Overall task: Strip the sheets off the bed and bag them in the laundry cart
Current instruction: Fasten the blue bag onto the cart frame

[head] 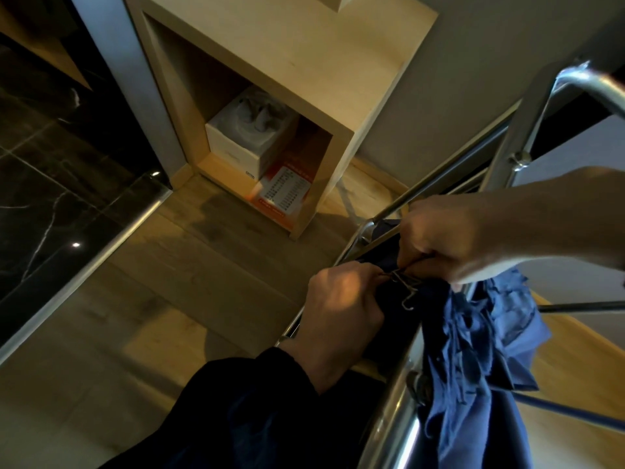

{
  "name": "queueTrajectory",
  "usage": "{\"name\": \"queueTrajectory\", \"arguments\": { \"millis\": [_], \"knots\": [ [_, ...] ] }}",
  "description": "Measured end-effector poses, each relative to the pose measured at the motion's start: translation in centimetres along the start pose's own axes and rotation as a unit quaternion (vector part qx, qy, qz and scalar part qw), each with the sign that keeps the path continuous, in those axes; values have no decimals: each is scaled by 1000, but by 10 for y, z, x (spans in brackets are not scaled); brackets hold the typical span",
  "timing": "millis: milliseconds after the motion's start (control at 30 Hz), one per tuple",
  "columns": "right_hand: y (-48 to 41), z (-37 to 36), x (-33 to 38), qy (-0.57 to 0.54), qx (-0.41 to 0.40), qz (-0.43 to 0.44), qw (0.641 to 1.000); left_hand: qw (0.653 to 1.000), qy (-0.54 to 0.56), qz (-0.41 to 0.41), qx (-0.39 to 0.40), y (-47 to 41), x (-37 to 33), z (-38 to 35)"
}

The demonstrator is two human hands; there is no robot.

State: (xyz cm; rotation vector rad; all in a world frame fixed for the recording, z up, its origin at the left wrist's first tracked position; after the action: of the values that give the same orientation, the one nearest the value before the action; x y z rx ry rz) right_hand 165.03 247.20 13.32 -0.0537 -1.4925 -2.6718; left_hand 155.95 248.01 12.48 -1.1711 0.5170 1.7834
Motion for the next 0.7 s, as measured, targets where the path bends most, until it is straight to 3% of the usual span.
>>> {"name": "queueTrajectory", "arguments": {
  "millis": [133,267,467,600,700],
  "knots": [
    [11,-10,11,-157,45,66,984,1000,-13,-2,5,-2,-1,0],
    [11,-7,15,-205,81,57,974,999,-19,-32,31,-3,0,-1],
    [10,-1,22,-159,134,62,976,999,-20,-46,22,7,5,3],
    [13,4,19,-64,87,43,993,999,12,-37,22,9,6,3],
    [22,0,7,-79,40,9,996,996,22,-42,72,9,8,-3]
  ]
}}
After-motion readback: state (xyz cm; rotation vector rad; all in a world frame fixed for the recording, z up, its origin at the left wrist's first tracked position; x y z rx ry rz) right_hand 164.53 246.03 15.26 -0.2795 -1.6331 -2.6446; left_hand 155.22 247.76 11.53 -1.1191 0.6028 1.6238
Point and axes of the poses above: each hand's wrist, its own y-axis away from the middle knuckle, its own z-axis out of the back of the hand, x = y × z, the point moved 9 cm from there along -y, towards the middle knuckle, and after that the axes turned 11 degrees about x, right-handed, at the moved point
